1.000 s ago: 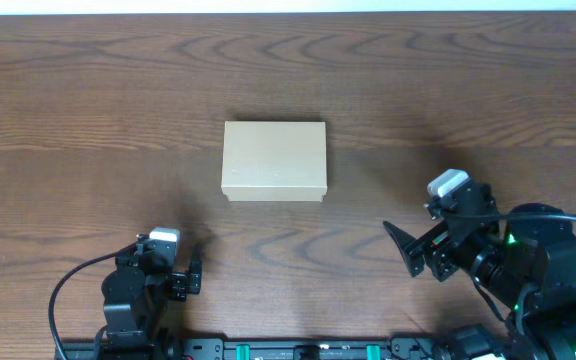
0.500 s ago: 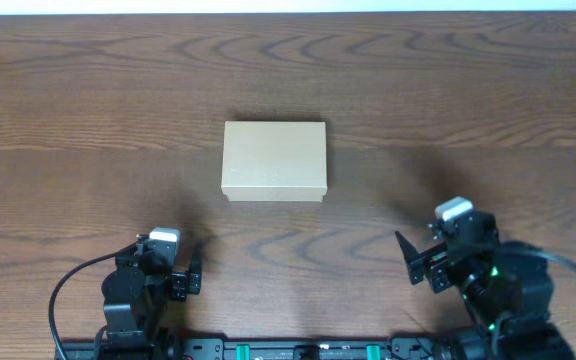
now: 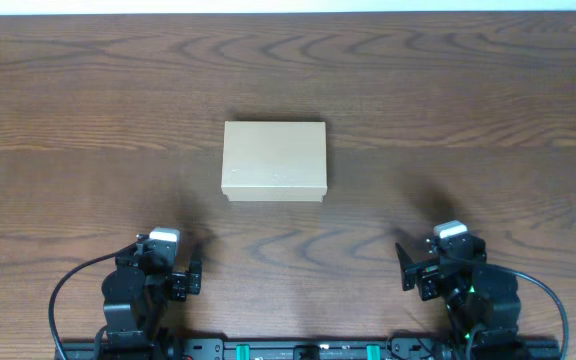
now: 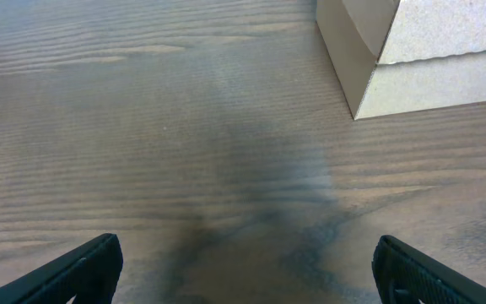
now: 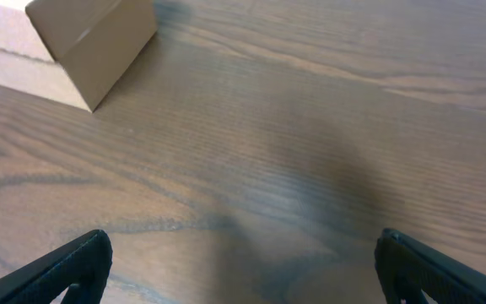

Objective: Pack container

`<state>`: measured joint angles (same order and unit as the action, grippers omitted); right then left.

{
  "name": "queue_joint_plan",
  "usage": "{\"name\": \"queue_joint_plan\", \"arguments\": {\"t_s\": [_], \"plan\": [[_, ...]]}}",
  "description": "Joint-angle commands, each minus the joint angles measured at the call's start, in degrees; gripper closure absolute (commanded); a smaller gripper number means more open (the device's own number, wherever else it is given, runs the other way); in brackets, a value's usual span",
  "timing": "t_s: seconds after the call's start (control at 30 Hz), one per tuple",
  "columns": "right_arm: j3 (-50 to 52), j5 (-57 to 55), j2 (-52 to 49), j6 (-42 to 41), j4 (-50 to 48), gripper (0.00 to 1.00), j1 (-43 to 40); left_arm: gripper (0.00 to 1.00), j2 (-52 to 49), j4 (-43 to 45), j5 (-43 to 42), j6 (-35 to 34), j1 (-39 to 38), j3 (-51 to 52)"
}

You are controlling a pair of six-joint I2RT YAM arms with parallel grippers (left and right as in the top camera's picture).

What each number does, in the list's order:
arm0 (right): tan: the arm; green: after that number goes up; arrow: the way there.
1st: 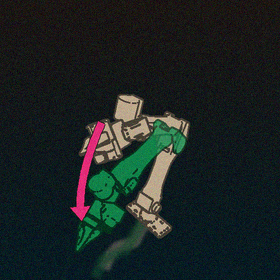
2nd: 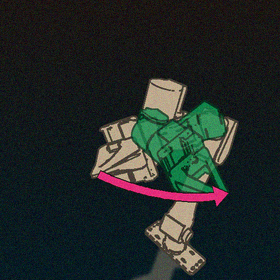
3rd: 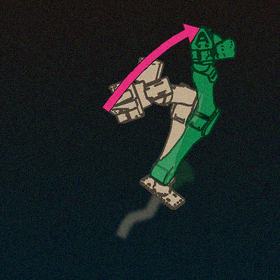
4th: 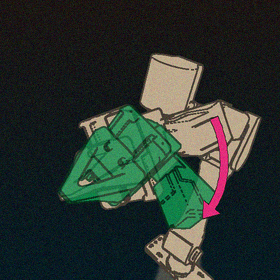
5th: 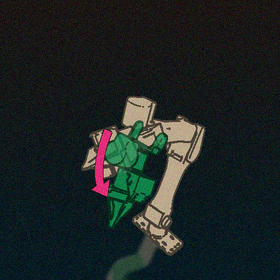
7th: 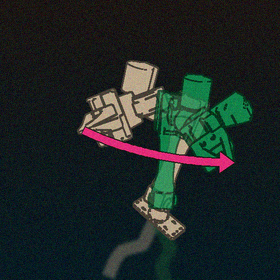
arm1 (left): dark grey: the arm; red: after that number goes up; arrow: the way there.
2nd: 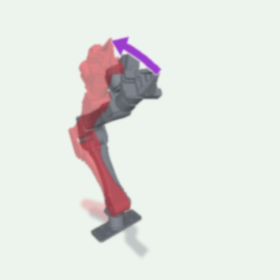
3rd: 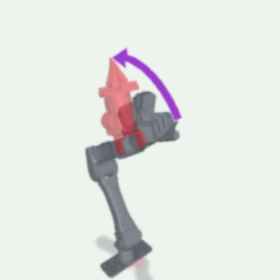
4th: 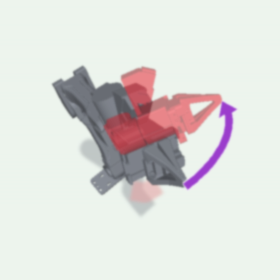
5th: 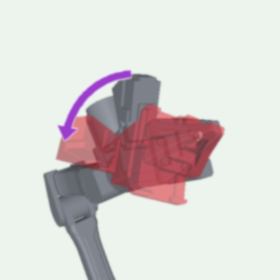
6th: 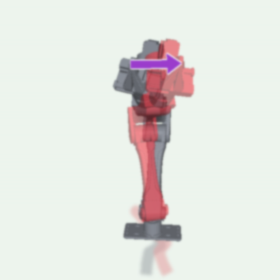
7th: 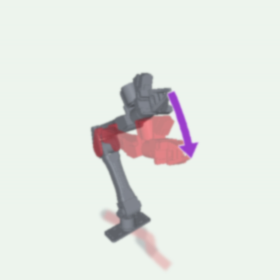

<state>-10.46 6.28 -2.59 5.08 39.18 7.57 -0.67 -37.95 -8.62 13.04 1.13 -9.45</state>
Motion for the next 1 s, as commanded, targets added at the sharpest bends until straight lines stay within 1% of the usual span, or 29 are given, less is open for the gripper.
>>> {"name": "queue_joint_plan", "arguments": {"t_s": [0.0,0.13,0.97], "plan": [[1.29,-0.52,2.34,-2.71,0.42,0.01,-0.63,0.05,0.46,-0.76,-0.20,-0.85,0.35,0.17],[1.31,-2.05,2.29,-2.69,0.66,0.01,-0.63,0.04,0.46,-0.76,-0.20,-0.85,0.35,0.17],[1.27,-2.03,2.27,-2.69,1.55,0.01,-0.63,0.05,0.46,-0.76,-0.20,-0.85,0.35,0.17]]}}
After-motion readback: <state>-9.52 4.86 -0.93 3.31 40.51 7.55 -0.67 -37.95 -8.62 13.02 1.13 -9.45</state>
